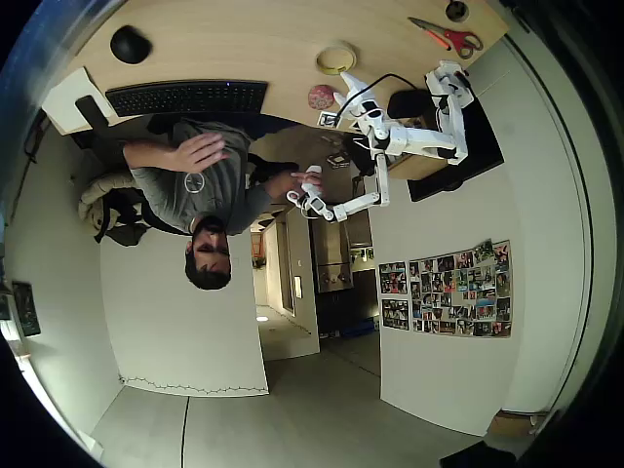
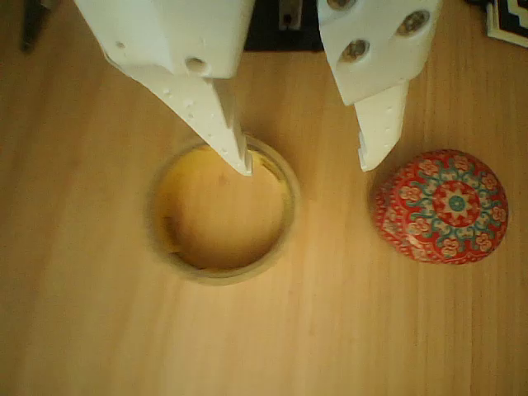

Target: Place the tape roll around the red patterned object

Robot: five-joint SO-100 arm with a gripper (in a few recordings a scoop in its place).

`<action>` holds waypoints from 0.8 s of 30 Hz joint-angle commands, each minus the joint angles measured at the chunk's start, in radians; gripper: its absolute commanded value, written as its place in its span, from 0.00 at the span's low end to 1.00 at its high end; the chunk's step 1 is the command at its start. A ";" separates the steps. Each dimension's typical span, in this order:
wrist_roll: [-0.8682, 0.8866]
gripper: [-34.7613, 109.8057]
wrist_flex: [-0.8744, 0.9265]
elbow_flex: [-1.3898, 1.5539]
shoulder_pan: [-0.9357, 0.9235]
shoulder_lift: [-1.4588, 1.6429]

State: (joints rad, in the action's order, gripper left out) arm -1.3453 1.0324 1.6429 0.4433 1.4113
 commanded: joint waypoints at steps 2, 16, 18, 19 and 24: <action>0.028 0.47 -0.064 0.008 0.054 -0.048; 0.034 0.24 -0.100 -0.066 0.066 -0.178; 0.034 0.24 -0.066 -0.098 0.058 -0.178; 0.032 0.24 -0.037 -0.126 0.055 -0.178; -0.011 0.24 0.152 -0.333 0.055 -0.170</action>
State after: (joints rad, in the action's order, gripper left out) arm -1.3177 1.0922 1.4435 0.4878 1.2103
